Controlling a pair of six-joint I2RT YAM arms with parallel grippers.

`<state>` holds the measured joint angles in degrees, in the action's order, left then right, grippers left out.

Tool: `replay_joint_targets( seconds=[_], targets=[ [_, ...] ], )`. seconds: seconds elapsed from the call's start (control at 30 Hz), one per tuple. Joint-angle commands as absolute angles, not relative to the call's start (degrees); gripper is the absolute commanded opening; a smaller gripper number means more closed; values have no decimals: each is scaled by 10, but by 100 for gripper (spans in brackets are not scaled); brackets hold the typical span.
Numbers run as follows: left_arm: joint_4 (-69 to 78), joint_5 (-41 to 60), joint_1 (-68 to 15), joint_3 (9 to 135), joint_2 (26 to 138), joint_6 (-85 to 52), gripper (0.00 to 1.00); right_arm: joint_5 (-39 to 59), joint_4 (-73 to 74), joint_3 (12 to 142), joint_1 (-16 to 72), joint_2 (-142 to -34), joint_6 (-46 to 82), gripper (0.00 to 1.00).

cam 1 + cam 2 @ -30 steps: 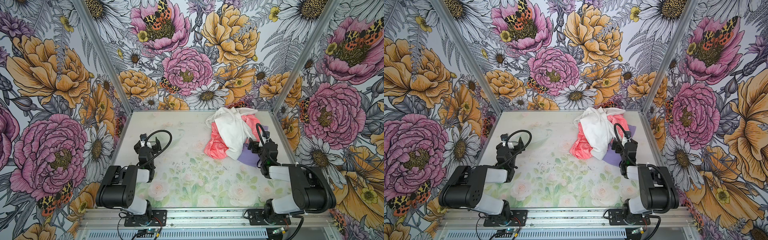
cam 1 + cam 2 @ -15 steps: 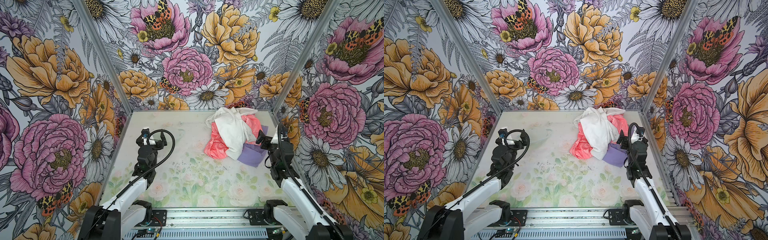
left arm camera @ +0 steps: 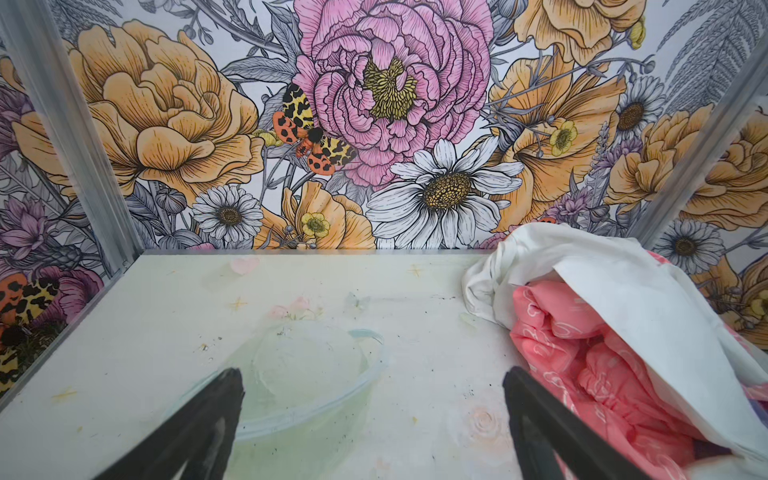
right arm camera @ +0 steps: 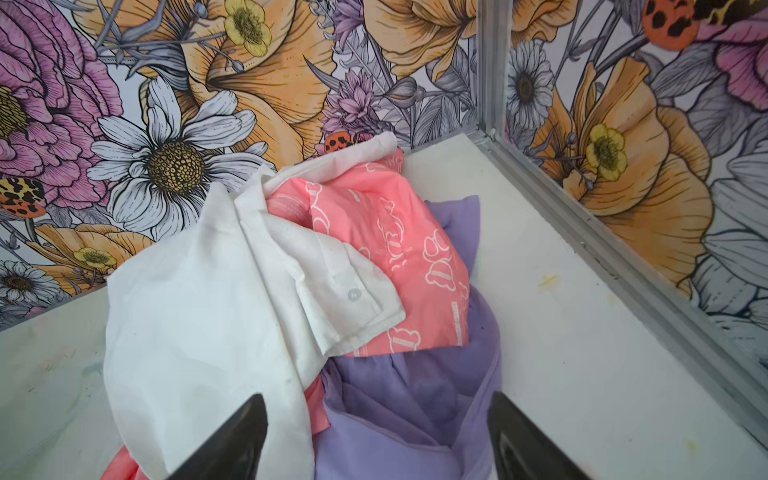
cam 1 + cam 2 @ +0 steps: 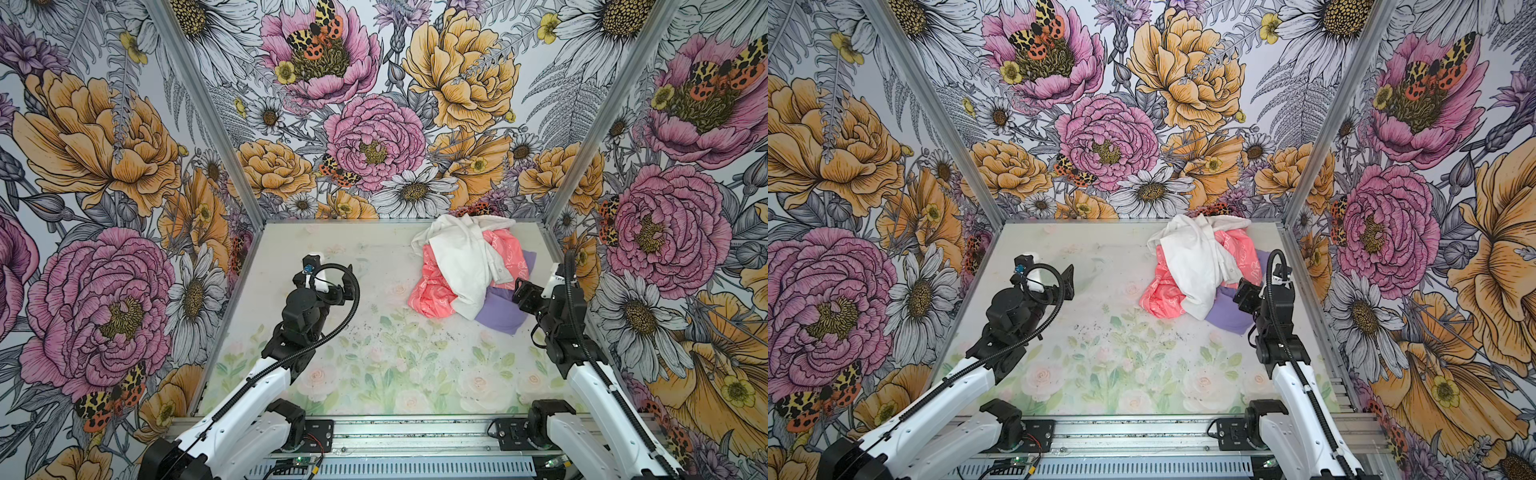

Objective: Pick out a specific cloth from the pile
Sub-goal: 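Lower the right gripper onto the purple cloth while the left gripper rises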

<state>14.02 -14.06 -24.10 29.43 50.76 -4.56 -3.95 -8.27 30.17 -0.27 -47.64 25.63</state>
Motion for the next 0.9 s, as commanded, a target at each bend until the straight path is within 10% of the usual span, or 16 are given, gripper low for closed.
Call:
replay_joint_targets(
  seconds=[0.0,0.87],
  targets=[
    [126,-92,-247,318,512,-58,99,-30,-116,314,3,-506,287,81],
    [157,-45,-283,336,543,-47,99,-12,-124,364,3,-723,298,44]
  ],
)
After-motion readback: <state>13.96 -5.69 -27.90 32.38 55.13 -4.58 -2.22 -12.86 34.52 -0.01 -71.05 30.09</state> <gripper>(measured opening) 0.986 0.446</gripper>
